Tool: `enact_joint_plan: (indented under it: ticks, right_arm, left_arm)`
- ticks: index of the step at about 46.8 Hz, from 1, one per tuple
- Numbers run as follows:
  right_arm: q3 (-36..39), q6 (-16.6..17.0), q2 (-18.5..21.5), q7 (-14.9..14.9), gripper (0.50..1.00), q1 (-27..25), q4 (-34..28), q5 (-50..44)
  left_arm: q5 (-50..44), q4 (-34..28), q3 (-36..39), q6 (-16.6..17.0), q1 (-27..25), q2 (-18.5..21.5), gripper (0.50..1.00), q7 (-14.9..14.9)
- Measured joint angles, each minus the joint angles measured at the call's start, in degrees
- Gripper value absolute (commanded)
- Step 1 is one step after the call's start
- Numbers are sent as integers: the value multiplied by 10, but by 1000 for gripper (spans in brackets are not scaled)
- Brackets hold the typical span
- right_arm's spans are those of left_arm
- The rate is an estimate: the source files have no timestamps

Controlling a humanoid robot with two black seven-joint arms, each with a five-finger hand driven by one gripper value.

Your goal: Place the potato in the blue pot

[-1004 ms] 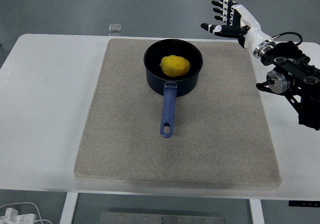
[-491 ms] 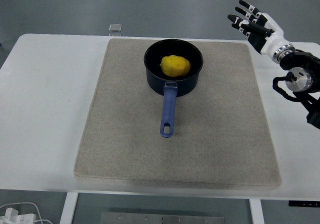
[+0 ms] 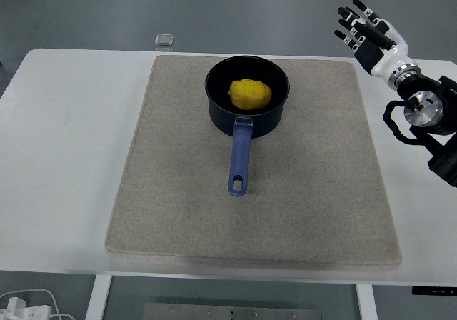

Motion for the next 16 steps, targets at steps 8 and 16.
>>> enact_joint_plan:
  ticks: [8, 16]
  right_arm:
    - [4, 0, 12, 0, 926, -9, 0, -2]
    - [4, 0, 22, 0, 928, -11, 0, -2]
  left_arm:
    - [0, 0, 0, 0, 0, 0, 999, 0]
    - [0, 0, 0, 0, 0, 0, 999, 0]
